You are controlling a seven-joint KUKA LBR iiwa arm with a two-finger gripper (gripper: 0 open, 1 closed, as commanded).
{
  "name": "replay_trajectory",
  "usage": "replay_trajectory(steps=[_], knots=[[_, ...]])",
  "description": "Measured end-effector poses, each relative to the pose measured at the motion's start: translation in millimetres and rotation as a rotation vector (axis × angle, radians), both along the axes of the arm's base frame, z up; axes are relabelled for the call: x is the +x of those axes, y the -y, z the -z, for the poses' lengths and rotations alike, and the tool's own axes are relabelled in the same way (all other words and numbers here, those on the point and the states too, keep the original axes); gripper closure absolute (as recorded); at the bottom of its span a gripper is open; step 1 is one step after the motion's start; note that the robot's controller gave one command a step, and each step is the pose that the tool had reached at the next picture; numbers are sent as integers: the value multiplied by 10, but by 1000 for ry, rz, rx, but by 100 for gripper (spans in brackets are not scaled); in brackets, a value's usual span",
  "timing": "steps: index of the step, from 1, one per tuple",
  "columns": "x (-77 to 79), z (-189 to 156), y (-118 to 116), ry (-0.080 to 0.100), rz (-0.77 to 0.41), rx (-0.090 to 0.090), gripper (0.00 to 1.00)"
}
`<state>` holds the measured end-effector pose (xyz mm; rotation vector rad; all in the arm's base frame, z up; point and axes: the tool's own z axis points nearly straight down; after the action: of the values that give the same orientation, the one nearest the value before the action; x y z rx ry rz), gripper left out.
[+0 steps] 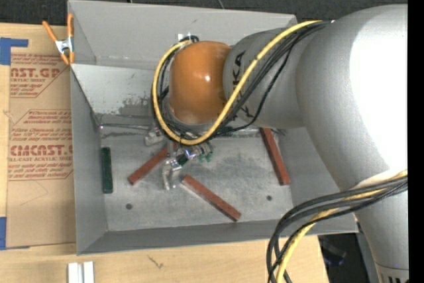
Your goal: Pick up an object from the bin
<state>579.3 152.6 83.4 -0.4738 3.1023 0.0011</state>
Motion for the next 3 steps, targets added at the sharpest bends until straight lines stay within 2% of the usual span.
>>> replay_trajectory(steps=[1,2,3], knots=[[-57,60,93,20,221,13,100],[-57,60,93,20,221,13,100],[-78,34,100,11,221,8,100]])
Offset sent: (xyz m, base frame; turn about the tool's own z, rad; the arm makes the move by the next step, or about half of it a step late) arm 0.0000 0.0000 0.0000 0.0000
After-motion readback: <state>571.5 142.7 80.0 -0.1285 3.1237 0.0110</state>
